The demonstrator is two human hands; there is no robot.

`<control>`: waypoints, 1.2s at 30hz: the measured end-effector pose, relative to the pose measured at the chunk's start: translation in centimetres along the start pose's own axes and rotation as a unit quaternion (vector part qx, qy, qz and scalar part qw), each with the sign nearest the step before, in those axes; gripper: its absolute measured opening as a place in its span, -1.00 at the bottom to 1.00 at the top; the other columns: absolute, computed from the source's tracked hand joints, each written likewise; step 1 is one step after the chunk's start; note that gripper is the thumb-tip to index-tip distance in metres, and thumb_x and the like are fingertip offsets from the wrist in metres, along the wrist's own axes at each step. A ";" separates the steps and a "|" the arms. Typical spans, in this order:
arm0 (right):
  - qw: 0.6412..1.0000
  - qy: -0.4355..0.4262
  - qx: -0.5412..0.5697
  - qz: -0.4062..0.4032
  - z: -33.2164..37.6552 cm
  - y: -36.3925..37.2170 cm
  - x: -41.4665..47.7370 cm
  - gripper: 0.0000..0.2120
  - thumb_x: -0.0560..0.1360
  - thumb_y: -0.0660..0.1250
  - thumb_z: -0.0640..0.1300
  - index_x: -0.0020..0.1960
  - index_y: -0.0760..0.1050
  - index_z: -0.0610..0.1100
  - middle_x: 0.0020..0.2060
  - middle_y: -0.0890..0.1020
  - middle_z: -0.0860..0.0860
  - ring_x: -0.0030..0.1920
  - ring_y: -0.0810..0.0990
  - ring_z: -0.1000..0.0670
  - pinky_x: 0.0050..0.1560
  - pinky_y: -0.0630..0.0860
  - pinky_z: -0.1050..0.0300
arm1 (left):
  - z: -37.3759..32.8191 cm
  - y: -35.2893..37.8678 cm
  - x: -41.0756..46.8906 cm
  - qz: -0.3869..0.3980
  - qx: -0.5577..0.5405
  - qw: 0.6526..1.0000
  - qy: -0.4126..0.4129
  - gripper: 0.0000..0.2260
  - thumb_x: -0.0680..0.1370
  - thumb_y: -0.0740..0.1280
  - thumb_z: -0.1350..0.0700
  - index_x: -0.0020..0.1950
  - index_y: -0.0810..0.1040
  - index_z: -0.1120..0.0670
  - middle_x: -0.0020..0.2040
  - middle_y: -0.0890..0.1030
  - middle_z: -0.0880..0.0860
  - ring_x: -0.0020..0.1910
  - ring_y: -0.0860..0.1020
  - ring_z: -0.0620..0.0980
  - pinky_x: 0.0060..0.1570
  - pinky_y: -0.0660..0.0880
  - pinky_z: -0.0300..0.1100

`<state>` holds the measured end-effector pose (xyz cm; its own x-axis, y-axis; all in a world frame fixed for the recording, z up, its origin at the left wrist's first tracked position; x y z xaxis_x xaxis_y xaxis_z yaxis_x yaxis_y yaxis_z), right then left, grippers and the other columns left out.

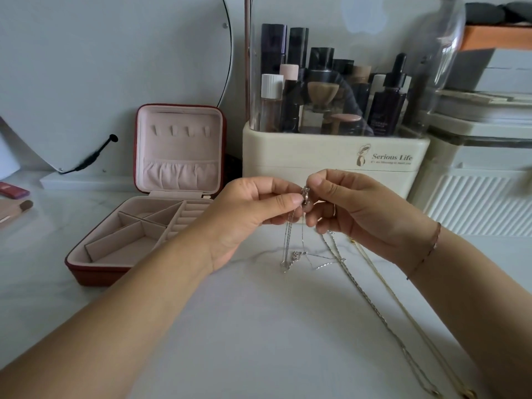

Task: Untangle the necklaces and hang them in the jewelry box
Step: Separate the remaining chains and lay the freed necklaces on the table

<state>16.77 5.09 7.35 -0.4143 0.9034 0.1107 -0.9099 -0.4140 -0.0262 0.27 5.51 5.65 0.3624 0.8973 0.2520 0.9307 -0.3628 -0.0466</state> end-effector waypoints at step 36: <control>0.985 -0.087 -0.113 -0.094 0.3 -0.9 0.1 -0.89 0.42 0.42 -0.22 -0.06 0.63 -0.16 -0.31 0.61 -0.04 -0.28 0.52 0.00 -0.06 0.42 -0.03 | 0.7 -0.2 0.1 0.003 0.001 0.998 -0.064 -0.93 0.42 0.31 0.25 -0.14 0.55 0.12 -0.33 0.56 0.04 -0.40 0.48 -0.06 -0.31 0.43 -0.24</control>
<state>17.53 5.54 7.64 -0.2463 0.9206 0.3029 -0.9598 -0.1883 -0.2081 0.11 5.85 5.00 0.3706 0.9202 0.1260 0.9288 -0.3674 -0.0490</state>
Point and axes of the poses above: each hand's wrist, its own x-axis towards the middle knuckle, its own y-axis out of the palm, z = x × y, the point moved 2 cm from there along x, towards the middle knuckle
